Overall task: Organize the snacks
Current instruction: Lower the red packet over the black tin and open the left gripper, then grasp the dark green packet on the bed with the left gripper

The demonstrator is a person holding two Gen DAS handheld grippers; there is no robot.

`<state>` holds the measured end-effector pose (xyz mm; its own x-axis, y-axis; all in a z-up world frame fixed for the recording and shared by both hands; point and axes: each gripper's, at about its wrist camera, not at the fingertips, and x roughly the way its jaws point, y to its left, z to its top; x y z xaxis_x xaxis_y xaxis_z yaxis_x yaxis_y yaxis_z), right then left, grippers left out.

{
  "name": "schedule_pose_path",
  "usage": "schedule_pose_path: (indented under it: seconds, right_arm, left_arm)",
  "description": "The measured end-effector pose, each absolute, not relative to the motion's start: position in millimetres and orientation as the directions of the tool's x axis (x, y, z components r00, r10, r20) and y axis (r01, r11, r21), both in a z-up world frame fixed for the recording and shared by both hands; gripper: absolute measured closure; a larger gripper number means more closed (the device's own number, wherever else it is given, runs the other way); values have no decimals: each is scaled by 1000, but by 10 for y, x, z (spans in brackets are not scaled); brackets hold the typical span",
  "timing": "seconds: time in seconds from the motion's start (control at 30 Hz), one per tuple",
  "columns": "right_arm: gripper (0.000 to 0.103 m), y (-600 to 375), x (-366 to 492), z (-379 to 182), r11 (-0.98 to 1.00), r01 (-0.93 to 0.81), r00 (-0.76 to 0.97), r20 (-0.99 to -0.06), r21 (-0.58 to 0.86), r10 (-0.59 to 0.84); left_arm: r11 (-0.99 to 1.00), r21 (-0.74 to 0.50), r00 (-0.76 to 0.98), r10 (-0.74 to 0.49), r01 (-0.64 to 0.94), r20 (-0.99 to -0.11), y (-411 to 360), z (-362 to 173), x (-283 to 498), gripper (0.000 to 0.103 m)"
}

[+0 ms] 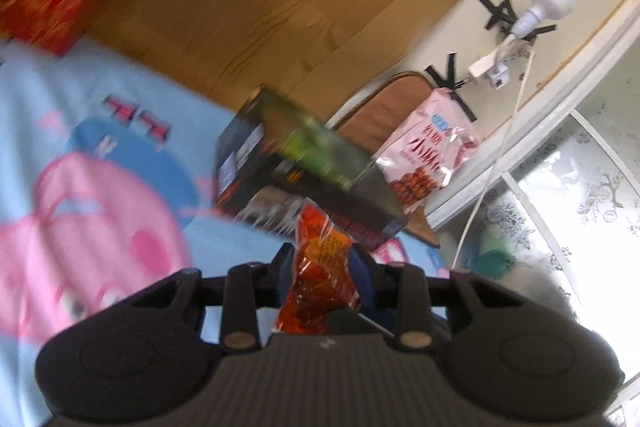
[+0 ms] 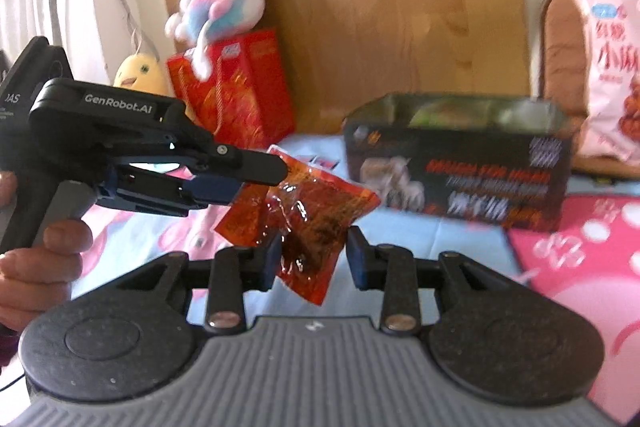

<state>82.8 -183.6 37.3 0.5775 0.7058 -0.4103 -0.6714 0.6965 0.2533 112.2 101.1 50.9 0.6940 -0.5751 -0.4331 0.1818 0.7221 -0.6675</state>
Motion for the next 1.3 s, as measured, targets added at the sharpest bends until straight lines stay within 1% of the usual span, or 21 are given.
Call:
schedule_pose_path:
  seconds: [0.13,0.3,0.37,0.47,0.53,0.63,0.77,0.83,0.9,1.03,1.17,1.2,1.27,1.3]
  right_arm:
    - [67,-1895,1050,591,731,-653,646,-357,200,675]
    - [68,-1872,1490,761,780,-615,720,-319,119,616]
    - [67,-1841,1675,747,797,-597,738,-328,91,590]
    - [58,-1795,1907,651,839,-543,780,-351,33,519]
    - [58,-1802,2013,581,863,-505,799,-372,10,472]
    - [58,-1931,2030,575,867,-494,791,-379,64,479]
    - [58,-2149,1832,613,858,-500,778,-373,120,506]
    - [58,-2245,1679,584,847,-506,757,-385,166,528]
    - [58,-2370,1509,515,822,-520,712,-413,232,567]
    - [58,-2626,1089,276,784,-510,626,-472,355,621]
    - [58,-2760,786,70,778,-488,573,-527,396,628]
    - [57,-2793,716,50,769,-484,568,-519,418,639]
    - [57,-2827,569,66,751,-496,554,-508,436,660]
    - [53,-2814,504,72,749,-512,552,-506,421,662]
  left_arm:
    - [744,-623,710,-573,240,-410,829,754,1458,74]
    - [765,-596,708,-561,246,-429,634,807,2026,71]
    - [784,-575,707,-544,235,-452,528,755,2231,68]
    - [806,-550,698,-524,220,-488,408,625,2444,67]
    - [818,-538,691,-510,204,-513,358,557,2513,67]
    - [810,-546,692,-520,214,-501,389,562,2423,67]
    - [811,-527,700,-531,255,-478,472,675,2035,67]
    - [816,-510,683,-537,273,-495,482,656,1737,66]
    - [811,-513,649,-554,280,-522,491,569,1490,64]
    - [778,-563,547,-611,279,-572,469,249,1079,64]
    - [761,-596,475,-636,256,-609,371,41,915,64]
    - [754,-607,463,-644,251,-609,363,1,879,64]
    - [725,-645,451,-673,241,-587,370,-45,827,58]
    - [717,-656,445,-680,235,-583,369,-60,833,57]
